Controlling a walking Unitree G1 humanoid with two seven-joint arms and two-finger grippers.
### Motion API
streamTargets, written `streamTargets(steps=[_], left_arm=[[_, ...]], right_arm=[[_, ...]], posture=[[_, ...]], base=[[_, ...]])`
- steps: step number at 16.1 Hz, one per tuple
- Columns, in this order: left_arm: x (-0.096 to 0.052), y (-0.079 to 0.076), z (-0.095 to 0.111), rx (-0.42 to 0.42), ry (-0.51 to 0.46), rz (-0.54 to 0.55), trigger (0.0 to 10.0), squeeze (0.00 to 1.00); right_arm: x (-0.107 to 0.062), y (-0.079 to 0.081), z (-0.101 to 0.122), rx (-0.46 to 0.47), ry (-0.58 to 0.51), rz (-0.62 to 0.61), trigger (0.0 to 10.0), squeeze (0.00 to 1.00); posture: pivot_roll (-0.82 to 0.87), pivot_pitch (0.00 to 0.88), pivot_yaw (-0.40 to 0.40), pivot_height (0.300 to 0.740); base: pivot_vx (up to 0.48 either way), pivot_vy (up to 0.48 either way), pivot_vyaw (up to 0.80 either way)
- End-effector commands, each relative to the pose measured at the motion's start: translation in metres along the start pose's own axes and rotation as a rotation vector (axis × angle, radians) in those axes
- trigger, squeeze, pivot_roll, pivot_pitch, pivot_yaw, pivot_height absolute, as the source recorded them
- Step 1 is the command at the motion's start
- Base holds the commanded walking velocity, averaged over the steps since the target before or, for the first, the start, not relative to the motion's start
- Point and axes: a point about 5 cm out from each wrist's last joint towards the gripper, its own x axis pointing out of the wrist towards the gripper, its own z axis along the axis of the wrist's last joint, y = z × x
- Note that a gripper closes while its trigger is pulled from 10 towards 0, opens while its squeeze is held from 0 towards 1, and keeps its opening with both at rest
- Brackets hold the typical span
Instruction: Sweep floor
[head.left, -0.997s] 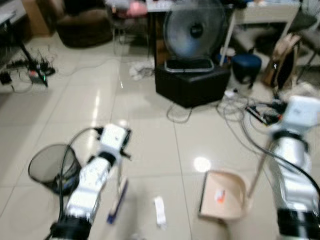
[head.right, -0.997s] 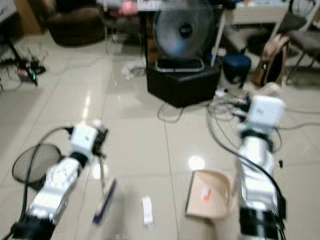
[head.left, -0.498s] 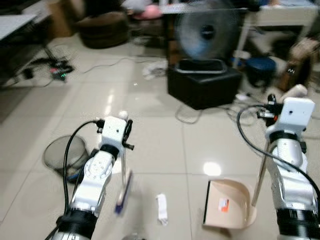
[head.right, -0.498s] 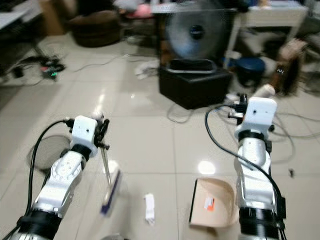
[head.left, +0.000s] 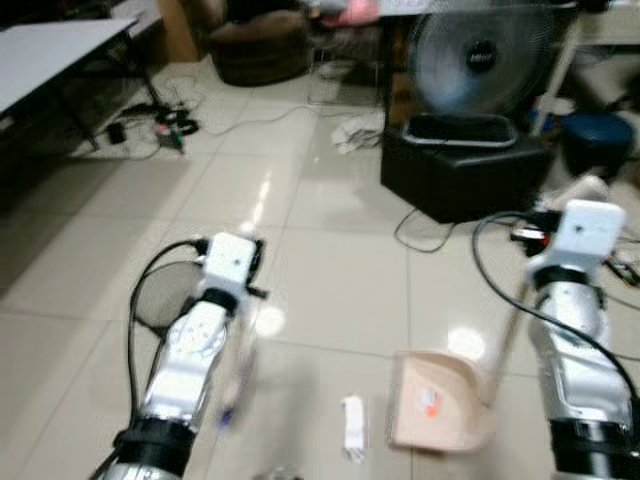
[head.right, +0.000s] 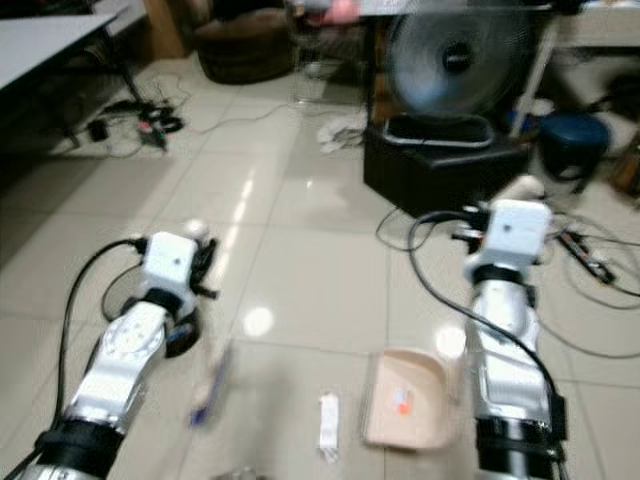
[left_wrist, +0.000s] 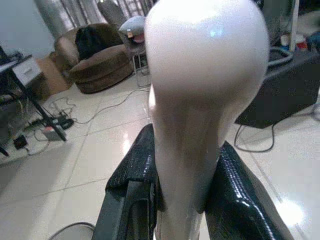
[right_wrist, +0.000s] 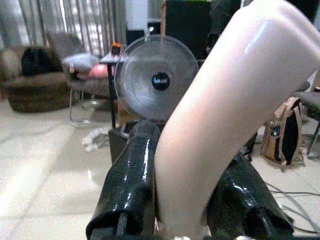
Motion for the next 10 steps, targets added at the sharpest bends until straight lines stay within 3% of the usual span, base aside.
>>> streamTargets(steps=[1,10], left_arm=[[-0.0011,0.0099,0.0026,0.023,-0.012,0.022,10.0,0.0],[0.0029,0.0113,0.0052,0.036,-0.015,-0.001,10.0,0.0]], right_arm=[[-0.0008,0.0071,0.0033,0.001,-0.03,0.024,10.0,0.0],[0.0025,0.001,0.006,0.005,-0.082,-0.019,10.0,0.0]], posture=[[-0.01,0.044,0.078,0.74],[0.0,0.068,0.1,0.74]], base=[[0.0,0.0,0.0],[0.0,0.0,0.0]])
